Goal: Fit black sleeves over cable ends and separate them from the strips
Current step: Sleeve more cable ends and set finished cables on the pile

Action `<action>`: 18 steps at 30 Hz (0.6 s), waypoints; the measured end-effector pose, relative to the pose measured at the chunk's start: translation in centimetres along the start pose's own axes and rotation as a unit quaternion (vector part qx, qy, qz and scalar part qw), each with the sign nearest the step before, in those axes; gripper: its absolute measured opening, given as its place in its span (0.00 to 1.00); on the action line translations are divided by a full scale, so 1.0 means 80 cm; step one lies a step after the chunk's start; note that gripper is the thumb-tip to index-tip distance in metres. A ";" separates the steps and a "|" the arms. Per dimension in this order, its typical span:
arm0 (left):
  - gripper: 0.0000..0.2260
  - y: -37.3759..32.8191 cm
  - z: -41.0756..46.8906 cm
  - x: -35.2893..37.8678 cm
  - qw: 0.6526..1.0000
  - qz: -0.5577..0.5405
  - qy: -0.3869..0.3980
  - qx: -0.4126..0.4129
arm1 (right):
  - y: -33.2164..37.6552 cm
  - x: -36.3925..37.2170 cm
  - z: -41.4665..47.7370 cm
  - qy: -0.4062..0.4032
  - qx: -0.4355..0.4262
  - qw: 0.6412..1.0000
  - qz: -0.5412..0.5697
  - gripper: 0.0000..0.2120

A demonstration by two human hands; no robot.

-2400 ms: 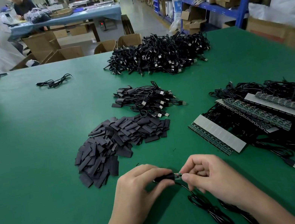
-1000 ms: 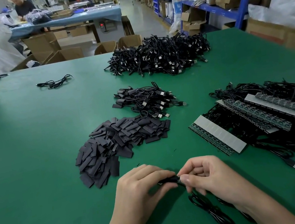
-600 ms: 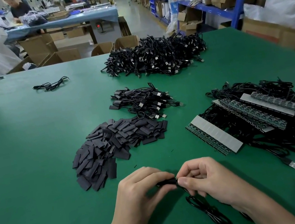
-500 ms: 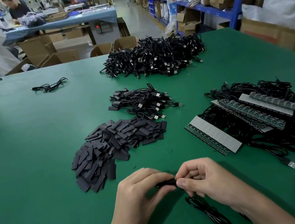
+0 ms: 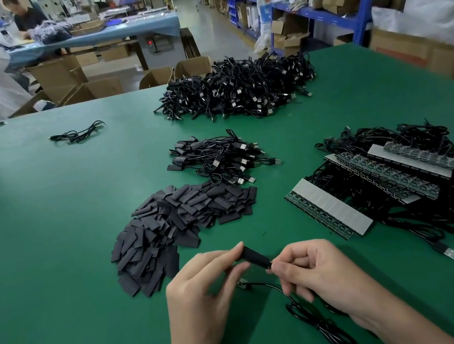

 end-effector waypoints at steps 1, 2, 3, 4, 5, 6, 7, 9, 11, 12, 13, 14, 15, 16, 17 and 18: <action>0.11 0.000 0.000 0.001 1.000 0.001 0.001 0.004 | 0.000 0.000 0.000 -0.002 -0.001 1.000 0.002 0.05; 0.12 0.000 0.000 0.002 1.000 -0.001 0.002 0.007 | 0.001 0.000 0.000 -0.003 -0.001 1.000 0.005 0.05; 0.12 -0.001 0.000 0.003 1.000 -0.004 0.004 0.010 | 0.001 0.000 0.000 -0.004 -0.002 1.000 0.009 0.05; 0.12 -0.001 -0.001 0.005 1.000 -0.008 0.006 0.014 | 0.001 0.000 0.000 -0.005 -0.003 1.000 0.014 0.07; 0.12 -0.002 -0.001 0.006 1.000 -0.012 0.009 0.018 | 0.001 0.000 0.000 -0.007 -0.003 1.000 0.018 0.08; 0.12 -0.002 -0.001 0.007 1.000 -0.016 0.012 0.020 | -0.001 0.000 0.000 -0.009 -0.002 1.000 0.021 0.09; 0.12 -0.002 -0.002 0.007 0.999 -0.020 0.016 0.020 | -0.002 0.000 0.001 -0.011 0.000 1.000 0.022 0.10; 0.12 -0.001 -0.002 0.007 0.999 -0.022 0.020 0.023 | -0.006 -0.001 0.001 -0.017 0.002 1.000 0.021 0.10; 0.12 -0.001 -0.002 0.008 0.999 -0.018 0.023 0.027 | -0.008 -0.004 0.002 -0.028 -0.001 0.999 0.026 0.09; 0.12 -0.001 -0.002 0.009 0.999 -0.018 0.025 0.026 | -0.009 -0.005 0.002 -0.032 0.000 0.999 0.029 0.10; 0.12 0.000 -0.002 0.009 0.999 -0.020 0.026 0.023 | -0.009 -0.005 0.002 -0.034 0.000 0.999 0.030 0.11; 0.12 0.000 -0.002 0.010 0.999 -0.025 0.028 0.017 | -0.008 -0.006 0.002 -0.034 0.000 0.999 0.029 0.12; 0.12 0.001 -0.002 0.010 0.999 -0.033 0.029 0.006 | -0.006 -0.005 0.002 -0.033 -0.001 0.999 0.024 0.13; 0.12 0.002 -0.002 0.010 0.998 -0.048 0.030 -0.015 | -0.005 -0.004 0.002 -0.031 -0.003 0.999 0.016 0.13; 0.12 0.006 -0.002 0.010 0.996 -0.073 0.030 -0.049 | -0.003 -0.003 0.001 -0.027 -0.005 1.000 0.007 0.12; 0.10 0.011 -0.002 0.010 0.990 -0.103 0.030 -0.094 | -0.002 -0.001 0.000 -0.023 -0.008 1.000 -0.004 0.10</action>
Point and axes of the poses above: each hand's wrist, its own z-axis towards the middle knuckle, its own x-axis out of the palm, y = z × x, the point moved 7 cm from there along z, towards the middle knuckle, and after that the axes turned 3 degrees about -y, right-handed, at the moved point
